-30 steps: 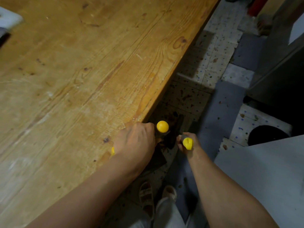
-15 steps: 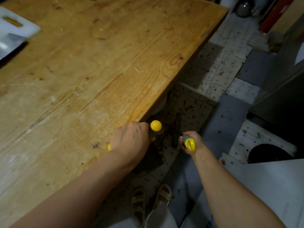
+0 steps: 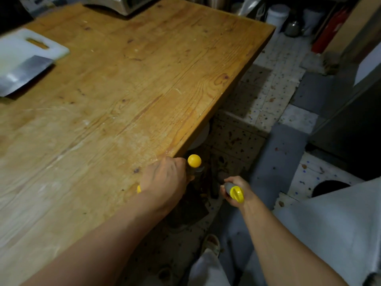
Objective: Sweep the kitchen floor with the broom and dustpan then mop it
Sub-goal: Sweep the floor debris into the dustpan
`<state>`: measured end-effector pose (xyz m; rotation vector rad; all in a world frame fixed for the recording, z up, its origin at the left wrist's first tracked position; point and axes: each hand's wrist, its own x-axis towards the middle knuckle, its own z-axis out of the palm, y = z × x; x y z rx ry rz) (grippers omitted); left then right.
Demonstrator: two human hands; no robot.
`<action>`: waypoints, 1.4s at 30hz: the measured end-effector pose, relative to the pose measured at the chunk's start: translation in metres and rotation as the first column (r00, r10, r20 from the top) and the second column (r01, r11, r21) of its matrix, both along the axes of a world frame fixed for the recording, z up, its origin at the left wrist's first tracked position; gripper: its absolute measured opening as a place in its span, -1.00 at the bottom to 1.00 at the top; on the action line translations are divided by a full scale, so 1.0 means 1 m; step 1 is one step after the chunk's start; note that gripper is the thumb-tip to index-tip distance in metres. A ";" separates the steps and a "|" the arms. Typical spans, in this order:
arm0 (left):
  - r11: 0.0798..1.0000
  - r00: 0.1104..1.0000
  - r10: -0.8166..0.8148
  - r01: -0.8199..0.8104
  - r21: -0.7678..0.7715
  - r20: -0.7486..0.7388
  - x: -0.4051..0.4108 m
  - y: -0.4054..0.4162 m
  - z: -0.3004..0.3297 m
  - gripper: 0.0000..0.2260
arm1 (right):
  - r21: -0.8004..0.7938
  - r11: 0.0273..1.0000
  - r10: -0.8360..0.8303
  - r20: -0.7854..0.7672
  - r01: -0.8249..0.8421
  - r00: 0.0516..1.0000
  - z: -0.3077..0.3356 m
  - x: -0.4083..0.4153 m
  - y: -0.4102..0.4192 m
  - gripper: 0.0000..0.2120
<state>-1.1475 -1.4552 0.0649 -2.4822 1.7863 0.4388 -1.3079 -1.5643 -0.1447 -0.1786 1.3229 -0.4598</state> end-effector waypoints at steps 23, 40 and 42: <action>0.997 0.998 -0.056 0.055 0.054 0.030 0.042 0.140 -0.011 -0.78 | 0.174 0.934 0.323 -0.044 -0.311 0.946 0.005 0.022 0.152 -0.81; 0.990 0.998 0.056 -0.061 0.128 0.040 0.031 0.087 -0.029 -0.69 | 0.128 0.869 0.493 -0.148 -0.478 0.857 -0.038 0.016 0.047 -0.80; 0.988 0.997 0.066 -0.072 0.133 0.049 0.028 0.077 -0.029 -0.69 | 0.099 0.866 0.500 -0.209 -0.490 0.841 -0.042 0.011 0.028 -0.81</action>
